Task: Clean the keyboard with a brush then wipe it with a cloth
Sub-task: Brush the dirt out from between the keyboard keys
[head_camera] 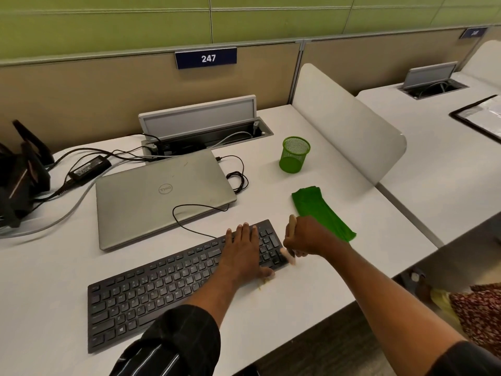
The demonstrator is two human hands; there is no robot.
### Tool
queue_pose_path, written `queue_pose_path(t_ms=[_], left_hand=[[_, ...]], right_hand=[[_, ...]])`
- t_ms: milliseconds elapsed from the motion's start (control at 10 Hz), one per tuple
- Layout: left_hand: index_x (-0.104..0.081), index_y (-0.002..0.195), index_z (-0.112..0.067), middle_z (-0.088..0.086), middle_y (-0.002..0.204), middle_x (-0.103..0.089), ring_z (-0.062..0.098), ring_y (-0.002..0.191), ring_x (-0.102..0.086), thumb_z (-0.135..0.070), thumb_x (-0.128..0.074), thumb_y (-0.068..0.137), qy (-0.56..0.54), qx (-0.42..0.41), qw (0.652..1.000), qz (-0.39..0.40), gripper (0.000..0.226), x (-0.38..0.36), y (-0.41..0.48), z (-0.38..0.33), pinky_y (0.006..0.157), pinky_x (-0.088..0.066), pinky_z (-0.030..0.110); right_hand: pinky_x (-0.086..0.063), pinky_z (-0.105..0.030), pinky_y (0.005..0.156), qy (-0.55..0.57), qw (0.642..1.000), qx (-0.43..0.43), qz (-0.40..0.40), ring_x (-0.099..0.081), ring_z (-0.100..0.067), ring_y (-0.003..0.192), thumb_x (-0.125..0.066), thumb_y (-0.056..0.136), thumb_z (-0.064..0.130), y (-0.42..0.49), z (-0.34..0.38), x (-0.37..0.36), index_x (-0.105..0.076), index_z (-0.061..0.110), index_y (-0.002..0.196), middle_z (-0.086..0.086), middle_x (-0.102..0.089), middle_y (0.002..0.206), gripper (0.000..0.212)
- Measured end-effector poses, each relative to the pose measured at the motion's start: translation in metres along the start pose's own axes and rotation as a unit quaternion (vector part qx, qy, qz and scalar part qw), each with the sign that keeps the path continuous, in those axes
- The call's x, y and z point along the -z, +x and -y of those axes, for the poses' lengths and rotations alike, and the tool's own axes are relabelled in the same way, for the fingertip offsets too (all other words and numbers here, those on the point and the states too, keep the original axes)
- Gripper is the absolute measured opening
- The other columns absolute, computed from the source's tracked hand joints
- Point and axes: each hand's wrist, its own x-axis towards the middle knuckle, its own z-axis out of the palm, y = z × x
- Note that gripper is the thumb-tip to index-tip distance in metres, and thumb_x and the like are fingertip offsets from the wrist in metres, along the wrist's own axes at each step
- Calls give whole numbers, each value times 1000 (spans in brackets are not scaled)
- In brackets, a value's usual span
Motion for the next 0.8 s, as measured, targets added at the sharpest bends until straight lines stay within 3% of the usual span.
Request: queue_pose_path(t_ms=[100, 200, 300, 400, 500, 600, 700, 800], left_hand=[[6, 160, -5, 20, 168, 4, 35, 156, 4, -76, -60, 82, 2, 0, 1000, 0, 124, 0, 0, 0, 125, 1, 55], [6, 160, -5, 20, 168, 3, 36, 156, 4, -77, -60, 82, 5, -2, 1000, -1, 124, 1, -1, 0, 125, 0, 55], [6, 160, -5, 20, 168, 4, 36, 156, 4, -76, -60, 82, 3, -1, 1000, 0, 124, 1, -1, -1, 125, 1, 55], [6, 160, -5, 20, 168, 4, 35, 156, 5, -76, -61, 82, -2, 1, 1000, 1, 124, 1, -1, -1, 125, 1, 55], [6, 160, -5, 20, 168, 5, 35, 156, 5, -75, -61, 83, -2, 2, 1000, 1, 124, 1, -2, -1, 125, 2, 54], [6, 160, -5, 20, 168, 5, 35, 156, 5, -75, -61, 83, -3, 1, 1000, 1, 124, 0, -1, -1, 125, 2, 54], [6, 160, -5, 20, 168, 5, 36, 156, 5, -75, -61, 82, -5, 1, 1000, 0, 124, 0, 0, -1, 125, 2, 54], [6, 160, -5, 20, 168, 5, 36, 156, 5, -76, -61, 82, -3, 2, 1000, 2, 125, -1, 1, 0, 125, 2, 54]], right_hand=[[-58, -29, 55, -2, 1000, 17, -14, -71, -22, 56, -60, 83, 10, -3, -2, 2, -69, 2, 68, -10, -71, 63, 19], [-58, -28, 61, 66, 994, 75, -38, -71, -15, 68, -67, 86, 13, -1, -2, 4, -76, 12, 83, -1, -76, 80, 10], [-58, -31, 74, 8, 991, 134, 5, -70, -8, 80, -70, 85, 13, -2, -1, 6, -79, 18, 88, 4, -77, 93, 11], [-56, -36, 76, -73, 987, 142, 21, -69, -14, 81, -68, 83, 12, 1, -2, 10, -80, 14, 88, 0, -76, 90, 13], [-58, -41, 71, -70, 990, 126, -1, -69, -17, 76, -63, 80, 16, 5, -3, 12, -78, 12, 83, -1, -75, 85, 16], [-59, -38, 72, -12, 992, 125, -27, -71, -10, 77, -65, 80, 19, 2, 1, 9, -78, 18, 78, 3, -77, 86, 14], [-59, -34, 75, -6, 991, 134, 2, -71, -8, 81, -69, 81, 15, -3, 5, 7, -78, 20, 77, 3, -78, 90, 11], [-58, -40, 74, -70, 990, 118, 10, -70, -17, 80, -65, 80, 16, 2, -1, 9, -78, 13, 82, -2, -76, 89, 14]])
